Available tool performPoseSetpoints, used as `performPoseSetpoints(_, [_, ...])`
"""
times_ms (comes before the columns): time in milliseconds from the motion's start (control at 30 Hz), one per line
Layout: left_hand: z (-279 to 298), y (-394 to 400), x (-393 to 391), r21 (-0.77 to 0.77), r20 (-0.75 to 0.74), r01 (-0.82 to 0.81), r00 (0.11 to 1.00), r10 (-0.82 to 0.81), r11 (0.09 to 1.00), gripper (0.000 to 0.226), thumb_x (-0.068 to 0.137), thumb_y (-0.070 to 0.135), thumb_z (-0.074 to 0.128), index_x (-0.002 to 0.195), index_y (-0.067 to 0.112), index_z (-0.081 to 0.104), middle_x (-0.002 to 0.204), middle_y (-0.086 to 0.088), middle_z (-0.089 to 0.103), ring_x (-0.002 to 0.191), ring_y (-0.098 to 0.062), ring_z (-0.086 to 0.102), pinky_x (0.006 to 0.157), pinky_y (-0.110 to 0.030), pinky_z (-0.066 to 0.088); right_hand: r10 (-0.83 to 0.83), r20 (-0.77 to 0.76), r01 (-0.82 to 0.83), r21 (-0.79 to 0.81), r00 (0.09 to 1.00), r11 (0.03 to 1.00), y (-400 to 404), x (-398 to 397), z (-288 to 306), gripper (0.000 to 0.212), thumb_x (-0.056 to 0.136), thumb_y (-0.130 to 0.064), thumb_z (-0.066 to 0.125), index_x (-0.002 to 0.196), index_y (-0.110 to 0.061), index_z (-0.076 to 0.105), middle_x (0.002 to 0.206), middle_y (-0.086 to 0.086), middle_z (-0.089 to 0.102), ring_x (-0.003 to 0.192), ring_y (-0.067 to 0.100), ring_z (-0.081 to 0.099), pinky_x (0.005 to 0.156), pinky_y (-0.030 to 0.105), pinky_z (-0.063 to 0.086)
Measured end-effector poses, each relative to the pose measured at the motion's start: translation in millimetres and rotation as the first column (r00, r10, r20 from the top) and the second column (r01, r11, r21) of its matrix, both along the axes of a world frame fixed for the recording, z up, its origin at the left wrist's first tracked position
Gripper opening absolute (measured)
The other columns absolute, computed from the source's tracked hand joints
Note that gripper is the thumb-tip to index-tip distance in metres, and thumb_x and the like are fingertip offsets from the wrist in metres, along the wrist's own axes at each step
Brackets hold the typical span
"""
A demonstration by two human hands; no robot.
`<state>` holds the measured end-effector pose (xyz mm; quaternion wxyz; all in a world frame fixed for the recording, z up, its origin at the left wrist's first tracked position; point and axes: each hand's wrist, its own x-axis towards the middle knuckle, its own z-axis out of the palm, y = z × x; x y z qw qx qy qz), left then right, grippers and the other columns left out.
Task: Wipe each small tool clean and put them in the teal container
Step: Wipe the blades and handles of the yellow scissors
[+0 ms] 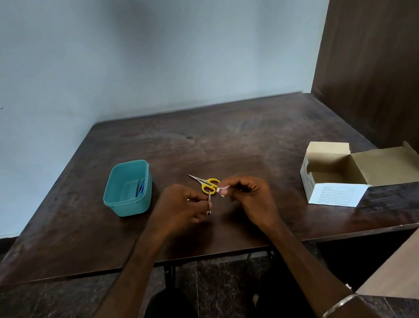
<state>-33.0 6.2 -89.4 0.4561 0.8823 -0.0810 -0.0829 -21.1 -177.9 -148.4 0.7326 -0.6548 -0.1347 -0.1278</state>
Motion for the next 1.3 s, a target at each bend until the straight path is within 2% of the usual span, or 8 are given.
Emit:
performPoseSetpoints(167, [27.5, 18.2, 8.5, 0.092, 0.177, -0.073, 0.983, 0.056, 0.993, 0.008, 0.083, 0.014, 0.075, 0.08, 0.022, 0.076, 0.068, 0.002, 0.075, 0.062, -0.01, 0.071, 0.066, -0.025, 0.06, -0.007, -0.021, 0.007, -0.004, 1.0, 1.0, -2.0, 1.2, -0.7, 0.015, 0.08, 0.012, 0.071, 0.089, 0.001, 0.075, 0.075, -0.007, 0.075, 0.067, -0.001, 0.065, 0.064, 0.014, 0.048])
performPoseSetpoints(267, [45.5, 38.0, 22.8, 0.012, 0.199, -0.158, 0.968, 0.153, 0.987, 0.011, 0.08, 0.016, 0.077, 0.072, 0.023, 0.077, 0.067, 0.0, 0.075, 0.068, -0.02, 0.074, 0.072, -0.038, 0.062, 0.016, -0.065, -0.016, 0.002, 0.998, 1.0, -1.3, 2.3, -2.4, 0.011, 0.08, 0.01, 0.072, 0.086, 0.001, 0.075, 0.073, -0.003, 0.073, 0.058, 0.003, 0.06, 0.059, 0.02, 0.045])
performPoseSetpoints(367, [64.0, 56.5, 38.2, -0.047, 0.197, -0.29, 0.935, 0.294, 0.956, 0.01, 0.079, 0.01, 0.078, 0.074, 0.018, 0.076, 0.067, -0.005, 0.074, 0.065, -0.024, 0.073, 0.067, -0.036, 0.062, 0.023, -0.102, -0.023, 0.01, 0.995, 1.0, -1.1, 3.0, -3.8, 0.01, 0.081, 0.008, 0.073, 0.086, -0.001, 0.075, 0.073, 0.004, 0.071, 0.055, 0.01, 0.055, 0.054, 0.027, 0.041])
performPoseSetpoints(533, [80.8, 85.9, 59.0, 0.188, 0.144, -0.391, 0.919, 0.368, 0.901, 0.002, 0.077, -0.001, 0.074, 0.078, 0.0, 0.075, 0.07, -0.016, 0.073, 0.041, -0.015, 0.066, 0.042, -0.022, 0.055, 0.011, -0.107, -0.012, -0.008, 0.994, 1.0, -1.1, 3.0, -2.5, 0.013, 0.081, 0.005, 0.074, 0.083, -0.007, 0.076, 0.075, 0.005, 0.072, 0.055, 0.012, 0.053, 0.052, 0.027, 0.042])
performPoseSetpoints(633, [74.9, 95.2, 71.5, 0.361, 0.043, -0.384, 0.917, 0.396, 0.85, 0.007, 0.077, -0.002, 0.075, 0.074, -0.007, 0.072, 0.07, -0.024, 0.072, 0.037, -0.018, 0.064, 0.036, -0.024, 0.052, 0.003, -0.121, -0.006, -0.018, 0.993, 1.0, -1.2, 2.6, -1.2, 0.015, 0.081, 0.005, 0.074, 0.082, -0.01, 0.076, 0.074, -0.001, 0.073, 0.055, 0.007, 0.054, 0.051, 0.023, 0.042])
performPoseSetpoints(733, [63.7, 96.8, 80.5, 0.48, -0.024, -0.353, 0.91, 0.414, 0.803, 0.018, 0.079, 0.0, 0.076, 0.066, -0.007, 0.067, 0.052, -0.018, 0.067, 0.033, -0.019, 0.062, 0.033, -0.023, 0.047, 0.001, -0.129, -0.005, -0.03, 0.992, 1.0, -1.2, 2.4, -1.6, 0.011, 0.082, 0.004, 0.074, 0.084, -0.006, 0.077, 0.075, 0.001, 0.072, 0.058, 0.005, 0.056, 0.052, 0.023, 0.042])
performPoseSetpoints(900, [45.5, 92.6, 83.1, 0.584, -0.009, -0.318, 0.917, 0.398, 0.747, 0.017, 0.081, 0.001, 0.072, 0.07, 0.001, 0.06, 0.042, -0.008, 0.062, 0.035, -0.016, 0.061, 0.038, -0.022, 0.046, 0.001, -0.125, -0.007, -0.048, 0.992, 0.999, -1.3, 2.6, -2.2, 0.011, 0.081, 0.002, 0.075, 0.084, -0.009, 0.077, 0.074, 0.0, 0.072, 0.06, 0.006, 0.056, 0.052, 0.023, 0.043])
performPoseSetpoints(1300, [33.4, 92.8, 84.2, 0.706, 0.037, -0.272, 0.936, 0.349, 0.654, 0.019, 0.084, 0.004, 0.066, 0.103, 0.001, 0.066, 0.089, -0.014, 0.066, 0.081, -0.028, 0.067, 0.068, -0.031, 0.053, -0.02, -0.123, 0.011, -0.073, 0.992, 0.997, -2.6, 4.0, -4.8, 0.008, 0.083, -0.003, 0.075, 0.086, -0.009, 0.078, 0.077, 0.006, 0.073, 0.066, 0.017, 0.058, 0.053, 0.028, 0.045])
